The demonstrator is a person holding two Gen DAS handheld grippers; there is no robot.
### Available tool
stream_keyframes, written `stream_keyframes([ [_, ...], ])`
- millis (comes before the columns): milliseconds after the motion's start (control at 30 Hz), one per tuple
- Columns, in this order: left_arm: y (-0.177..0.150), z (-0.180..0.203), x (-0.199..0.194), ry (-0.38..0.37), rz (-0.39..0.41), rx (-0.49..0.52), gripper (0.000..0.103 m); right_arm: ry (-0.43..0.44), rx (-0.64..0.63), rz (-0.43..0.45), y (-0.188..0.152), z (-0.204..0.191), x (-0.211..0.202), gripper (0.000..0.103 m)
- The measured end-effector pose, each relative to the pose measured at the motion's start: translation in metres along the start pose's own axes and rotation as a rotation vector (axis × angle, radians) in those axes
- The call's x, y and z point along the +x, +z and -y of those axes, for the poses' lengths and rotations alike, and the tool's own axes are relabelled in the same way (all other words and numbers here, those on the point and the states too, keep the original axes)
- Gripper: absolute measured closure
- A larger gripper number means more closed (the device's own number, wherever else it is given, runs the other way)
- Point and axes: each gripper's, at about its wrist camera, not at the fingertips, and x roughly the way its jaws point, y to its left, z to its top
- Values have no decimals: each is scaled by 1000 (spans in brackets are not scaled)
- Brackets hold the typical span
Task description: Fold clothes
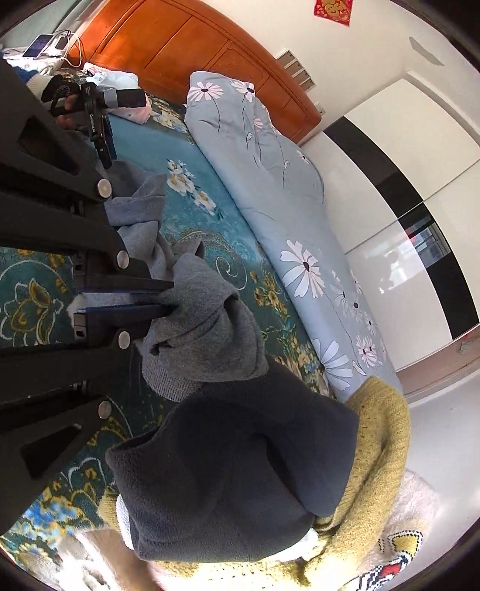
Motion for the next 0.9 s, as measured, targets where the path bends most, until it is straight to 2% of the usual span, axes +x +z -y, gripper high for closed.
stream_keyframes([
  [67,2,4,7,-33,-18,8,36,4,-3,8,1,2,-3,98],
  [100,2,6,10,-43,-24,8,52,-2,-1,10,1,4,-4,98],
  [133,2,8,12,-37,-28,11,60,-6,2,9,1,5,-3,98],
  [167,2,10,13,-28,-28,17,63,-2,8,3,1,7,-1,98],
  [200,2,12,13,-18,-24,23,73,4,16,-1,0,8,0,98],
  [233,2,13,13,-15,-21,20,87,9,21,-6,-1,9,2,98],
  [300,1,16,10,1,-4,21,96,21,20,-16,-4,7,6,98],
  [433,15,31,-13,126,115,91,98,51,18,-42,-8,-1,17,98],
  [567,57,58,-63,232,302,191,98,93,11,-70,-10,-17,34,98],
  [667,90,87,-103,353,452,303,98,123,8,-78,-9,-28,44,98],
  [733,103,99,-128,372,524,339,98,141,9,-88,-9,-33,51,97],
  [800,106,102,-146,426,597,355,97,146,5,-104,-11,-38,59,97],
  [900,92,87,-154,583,678,346,97,142,-11,-128,-16,-43,68,97],
])
